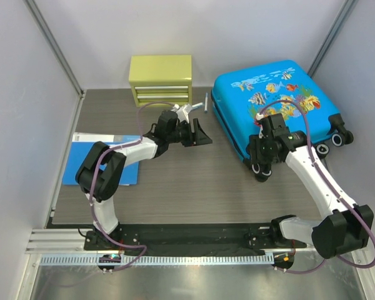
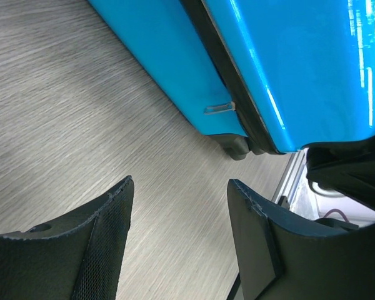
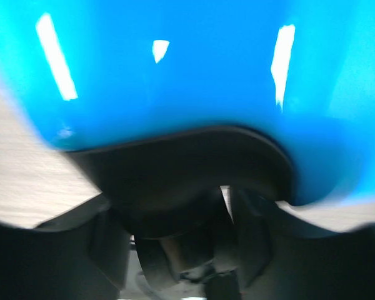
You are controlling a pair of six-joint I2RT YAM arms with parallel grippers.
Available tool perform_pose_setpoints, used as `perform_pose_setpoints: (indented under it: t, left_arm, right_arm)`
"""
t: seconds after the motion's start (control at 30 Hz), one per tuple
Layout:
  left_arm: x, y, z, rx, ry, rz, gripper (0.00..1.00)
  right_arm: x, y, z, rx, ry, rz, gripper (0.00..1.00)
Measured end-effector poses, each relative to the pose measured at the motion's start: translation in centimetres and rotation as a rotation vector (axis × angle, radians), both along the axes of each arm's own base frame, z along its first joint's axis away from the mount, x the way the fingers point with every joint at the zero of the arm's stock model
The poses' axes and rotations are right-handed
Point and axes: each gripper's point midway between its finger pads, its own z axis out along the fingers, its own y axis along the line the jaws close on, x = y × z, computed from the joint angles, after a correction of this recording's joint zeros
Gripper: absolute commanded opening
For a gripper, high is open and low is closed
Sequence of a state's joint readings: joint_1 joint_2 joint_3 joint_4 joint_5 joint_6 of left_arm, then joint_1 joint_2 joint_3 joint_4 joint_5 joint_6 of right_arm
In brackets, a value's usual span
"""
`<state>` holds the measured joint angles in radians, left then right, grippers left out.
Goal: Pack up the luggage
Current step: Zip the luggage at the center of the board.
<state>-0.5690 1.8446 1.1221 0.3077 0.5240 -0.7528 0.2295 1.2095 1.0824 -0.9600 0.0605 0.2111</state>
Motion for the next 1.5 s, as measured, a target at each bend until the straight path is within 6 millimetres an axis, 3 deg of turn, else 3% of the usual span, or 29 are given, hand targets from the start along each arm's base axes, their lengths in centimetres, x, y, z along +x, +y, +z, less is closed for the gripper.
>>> perform_pose_setpoints:
  t: [0.03,0.07,0.13,0.47,0.63,1.0,1.2,1.5]
  left_arm:
    - [0.0,0.0,-0.2,0.002,0.003,0.0,0.62]
    - [0.0,-0.1,-0.4,0.005,0.002,-0.003,0.62]
    - [-0.1,-0.4,-0.7,0.014,-0.004,-0.009,0.62]
    - [-1.7,-6.0,-1.5,-0.004,-0.079,-0.137,0.62]
    - [-1.9,-7.7,-1.6,-0.025,-0.104,-0.169,0.62]
    - [-0.4,-9.7,-1.5,-0.123,-0.248,-0.161,0.58]
    - [-0.2,-10.0,-1.8,-0.164,-0.298,-0.157,0.58]
    - [0.6,-11.3,-1.2,-0.202,-0.351,-0.164,0.57]
  right_arm:
    - [0.1,0.0,0.0,-0.016,-0.004,0.031,0.31]
    - [0.1,0.2,0.1,-0.039,-0.014,0.093,0.14]
    - [0.4,0.6,0.4,-0.075,-0.034,0.175,0.02]
    - [1.1,-1.7,5.6,-0.16,-0.082,0.066,0.01]
    - [0.8,-2.2,5.4,-0.186,-0.046,0.053,0.01]
    - [0.6,-2.1,5.9,-0.169,-0.043,0.009,0.01]
    - [0.4,-2.4,7.0,-0.172,-0.047,-0.032,0.01]
    - [0.5,-2.5,7.0,-0.167,-0.052,-0.061,0.01]
